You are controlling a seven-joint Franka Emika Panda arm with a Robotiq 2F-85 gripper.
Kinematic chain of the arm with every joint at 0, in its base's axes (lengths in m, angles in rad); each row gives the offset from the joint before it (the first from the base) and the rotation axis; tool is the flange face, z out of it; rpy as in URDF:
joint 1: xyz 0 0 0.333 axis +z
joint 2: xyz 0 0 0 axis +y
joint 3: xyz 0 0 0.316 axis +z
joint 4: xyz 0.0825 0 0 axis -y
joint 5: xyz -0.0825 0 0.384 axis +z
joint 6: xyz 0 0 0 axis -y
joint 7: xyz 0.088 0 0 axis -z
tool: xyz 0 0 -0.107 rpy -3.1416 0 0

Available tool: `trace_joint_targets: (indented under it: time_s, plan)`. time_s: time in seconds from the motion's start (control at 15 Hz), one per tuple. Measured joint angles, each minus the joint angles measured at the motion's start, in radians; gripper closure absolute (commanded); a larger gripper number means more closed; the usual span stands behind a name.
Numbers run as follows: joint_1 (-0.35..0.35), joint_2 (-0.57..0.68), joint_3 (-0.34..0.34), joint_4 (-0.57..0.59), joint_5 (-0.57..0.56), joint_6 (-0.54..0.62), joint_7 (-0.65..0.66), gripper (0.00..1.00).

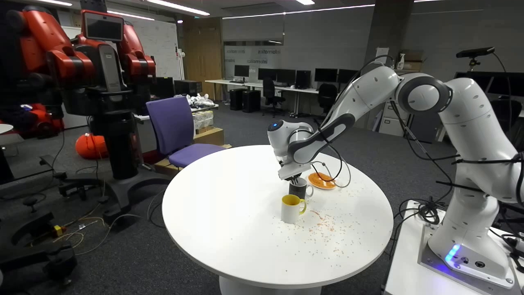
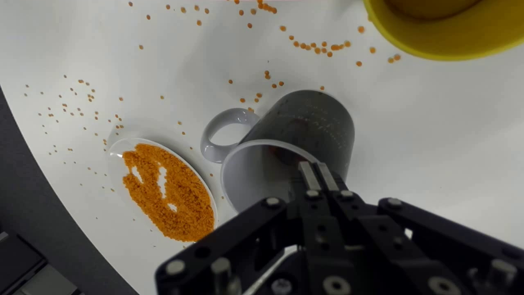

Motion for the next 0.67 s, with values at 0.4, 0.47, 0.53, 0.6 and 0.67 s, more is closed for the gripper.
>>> trace_joint_targets:
  time_s: [0.4,0.47,0.53,0.6,0.67]
  plan:
    - [0.005,-0.043,0.023,0.001,-0.012,-0.057,0.0,0.99]
    - [0.011,-0.058,0.024,0.0,-0.017,-0.07,0.0,0.99]
    - [0.015,-0.075,0.025,0.0,-0.026,-0.082,0.0,0.99]
    - [0.02,-0.093,0.027,0.0,-0.036,-0.088,0.0,0.99]
    - [0.024,-0.113,0.029,-0.003,-0.049,-0.09,0.0,0.99]
